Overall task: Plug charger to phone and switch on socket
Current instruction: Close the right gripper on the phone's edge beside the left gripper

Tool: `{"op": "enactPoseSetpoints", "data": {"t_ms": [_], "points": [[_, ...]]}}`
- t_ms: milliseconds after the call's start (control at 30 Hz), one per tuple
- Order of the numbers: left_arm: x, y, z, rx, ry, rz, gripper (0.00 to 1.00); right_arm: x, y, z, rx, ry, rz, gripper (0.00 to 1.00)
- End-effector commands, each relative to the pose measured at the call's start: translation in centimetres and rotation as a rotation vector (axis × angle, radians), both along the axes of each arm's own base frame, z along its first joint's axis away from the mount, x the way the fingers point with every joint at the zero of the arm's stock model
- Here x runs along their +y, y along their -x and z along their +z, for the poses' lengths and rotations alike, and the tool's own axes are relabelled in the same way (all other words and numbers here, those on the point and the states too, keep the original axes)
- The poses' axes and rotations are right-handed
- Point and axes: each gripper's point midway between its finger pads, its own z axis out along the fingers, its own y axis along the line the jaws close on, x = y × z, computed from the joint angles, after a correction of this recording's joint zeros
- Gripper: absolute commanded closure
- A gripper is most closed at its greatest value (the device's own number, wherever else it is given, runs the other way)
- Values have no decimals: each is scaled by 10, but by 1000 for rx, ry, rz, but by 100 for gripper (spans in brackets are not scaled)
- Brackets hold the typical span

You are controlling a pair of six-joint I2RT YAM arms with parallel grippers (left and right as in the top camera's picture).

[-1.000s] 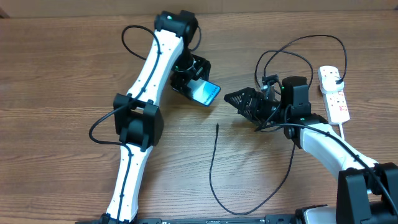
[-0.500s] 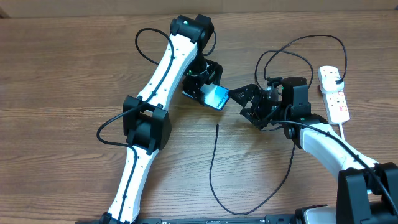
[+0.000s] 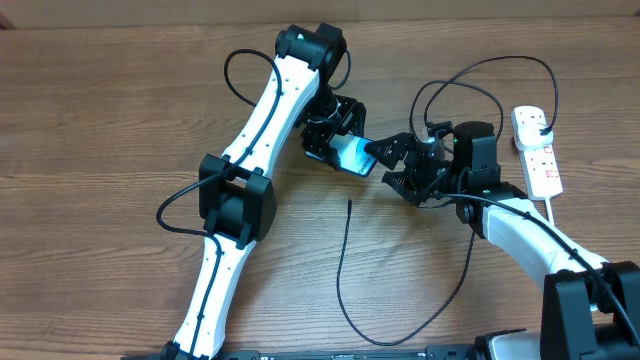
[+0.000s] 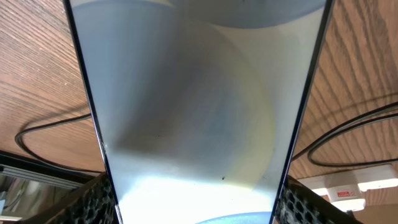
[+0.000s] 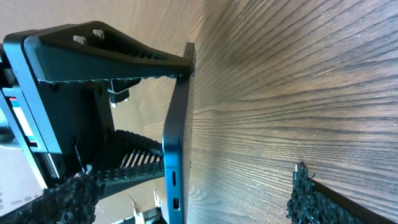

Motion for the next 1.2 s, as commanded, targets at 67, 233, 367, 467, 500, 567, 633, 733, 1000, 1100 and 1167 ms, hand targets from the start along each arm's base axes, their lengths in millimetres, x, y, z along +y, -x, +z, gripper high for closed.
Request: {"op": "enactPoseSetpoints", "data": {"t_ms": [67, 233, 367, 467, 500, 567, 633, 733, 1000, 1100, 1167], "points": [[-19, 7, 13, -13, 40, -17, 96, 1, -6, 5, -13, -3, -8, 1], [-26, 12, 13, -6, 35, -18, 96, 1, -6, 5, -13, -1, -10, 4], [-31, 14, 13, -7, 37, -21, 96, -1, -7, 3, -7, 10, -22, 9], [-33, 16, 13, -5, 36, -25, 96, -3, -8, 1, -5, 21, -33, 12], [-35, 17, 13, -3, 36, -26, 96, -3, -8, 1, -5, 24, -37, 12], [-37, 19, 13, -2, 34, -29, 96, -4, -9, -1, -3, 31, -44, 17], [-39, 22, 13, 5, 29, -27, 96, -5, -9, -1, -9, 36, -40, 20], [-43, 25, 13, 9, 25, -27, 96, -7, -9, -5, -9, 59, -46, 27], [-51, 28, 12, -1, 29, -40, 96, -11, -9, -10, 9, 79, -64, 43], [-52, 29, 12, -2, 29, -43, 96, -11, -9, -10, 8, 81, -66, 48], [-52, 30, 12, -2, 29, -44, 96, -11, -9, -10, 8, 81, -67, 51]]}}
